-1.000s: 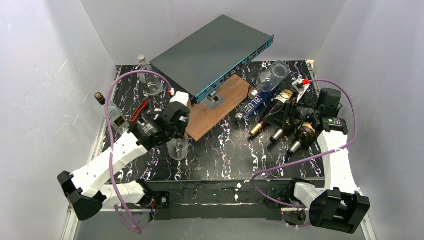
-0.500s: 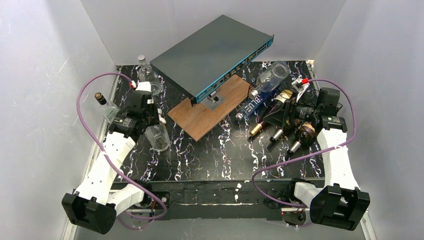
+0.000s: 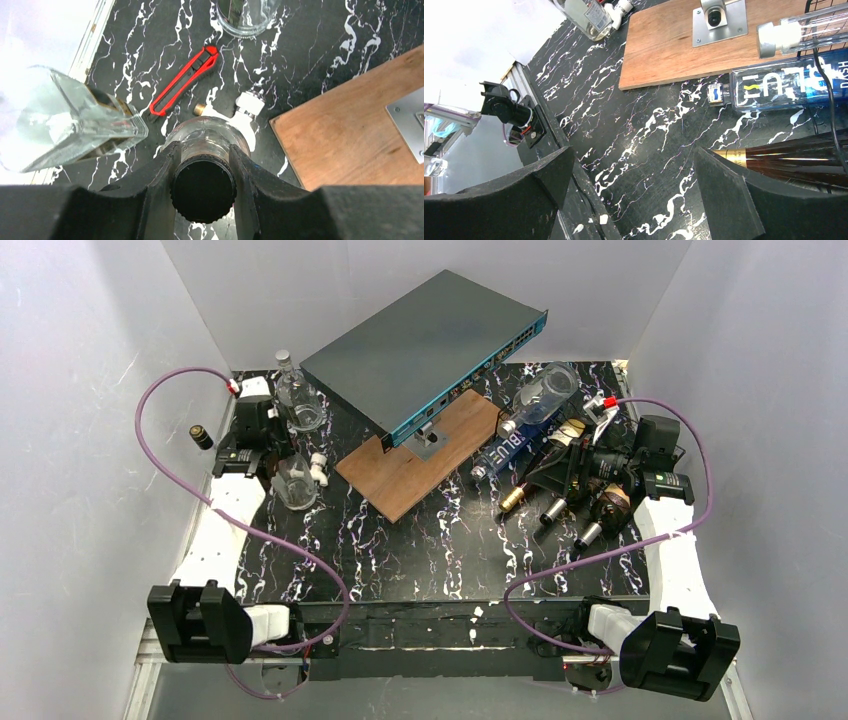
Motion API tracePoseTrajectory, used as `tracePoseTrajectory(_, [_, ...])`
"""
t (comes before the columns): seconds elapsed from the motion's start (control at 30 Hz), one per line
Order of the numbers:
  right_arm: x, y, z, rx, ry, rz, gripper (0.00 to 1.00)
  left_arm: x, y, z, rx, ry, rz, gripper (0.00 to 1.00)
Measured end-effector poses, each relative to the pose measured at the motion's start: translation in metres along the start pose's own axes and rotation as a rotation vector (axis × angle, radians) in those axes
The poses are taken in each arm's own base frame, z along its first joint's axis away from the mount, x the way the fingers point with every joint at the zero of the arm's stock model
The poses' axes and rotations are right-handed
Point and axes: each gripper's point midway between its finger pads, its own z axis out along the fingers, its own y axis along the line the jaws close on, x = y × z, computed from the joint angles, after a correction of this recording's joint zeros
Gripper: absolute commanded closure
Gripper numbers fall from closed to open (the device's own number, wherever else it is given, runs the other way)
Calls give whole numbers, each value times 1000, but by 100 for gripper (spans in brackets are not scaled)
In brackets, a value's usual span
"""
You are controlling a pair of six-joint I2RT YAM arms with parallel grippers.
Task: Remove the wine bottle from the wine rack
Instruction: Move the wine bottle to the center of the board.
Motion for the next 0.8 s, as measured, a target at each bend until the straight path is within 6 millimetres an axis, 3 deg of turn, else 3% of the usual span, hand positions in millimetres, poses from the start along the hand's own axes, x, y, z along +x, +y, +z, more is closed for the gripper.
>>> tracePoseTrajectory(0.63, [0,-1,-1,4,-2,-1,2,-49,6,64,-12,-74,5,100])
tracePoseTrajectory(0.8, [0,-1,-1,5,-2,-2,2,-52,4,69,-2,-84,5,70])
